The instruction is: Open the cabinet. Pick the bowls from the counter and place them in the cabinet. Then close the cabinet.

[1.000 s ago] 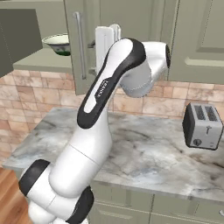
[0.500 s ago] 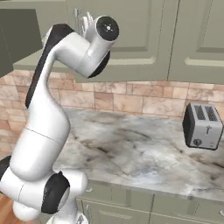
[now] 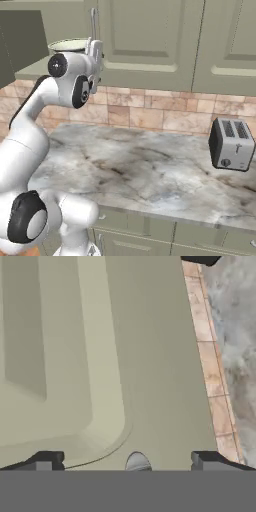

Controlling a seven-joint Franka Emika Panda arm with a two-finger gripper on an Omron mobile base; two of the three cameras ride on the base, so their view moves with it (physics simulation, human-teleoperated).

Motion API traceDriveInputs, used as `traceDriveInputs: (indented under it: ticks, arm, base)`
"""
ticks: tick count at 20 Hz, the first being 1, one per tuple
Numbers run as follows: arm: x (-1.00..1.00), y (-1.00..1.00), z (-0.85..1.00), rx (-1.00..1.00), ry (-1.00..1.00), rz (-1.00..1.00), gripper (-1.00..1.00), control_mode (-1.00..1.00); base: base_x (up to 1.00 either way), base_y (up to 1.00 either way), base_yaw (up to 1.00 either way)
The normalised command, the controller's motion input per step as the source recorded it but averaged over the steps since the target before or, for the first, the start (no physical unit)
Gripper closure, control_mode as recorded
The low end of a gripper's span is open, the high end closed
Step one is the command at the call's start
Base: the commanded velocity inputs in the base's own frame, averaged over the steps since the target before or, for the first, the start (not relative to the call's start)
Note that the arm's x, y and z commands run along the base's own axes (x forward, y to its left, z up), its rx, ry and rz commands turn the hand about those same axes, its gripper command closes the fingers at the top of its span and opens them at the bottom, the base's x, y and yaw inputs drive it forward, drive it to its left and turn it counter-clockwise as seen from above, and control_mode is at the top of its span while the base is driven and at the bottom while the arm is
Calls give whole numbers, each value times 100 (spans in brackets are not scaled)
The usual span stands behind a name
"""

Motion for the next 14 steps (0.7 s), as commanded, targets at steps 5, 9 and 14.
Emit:
traceDriveInputs:
  ticks: [5,9,14]
  arm:
    - [100,1,-100,5,-35,-54,-100,-100]
    - [100,-5,-74,6,-14,-44,-100,-100]
    - [-8,-31,19,20,16,-6,-100,-100]
  base:
    - [0,0,0]
    - [0,0,0]
    - [0,0,0]
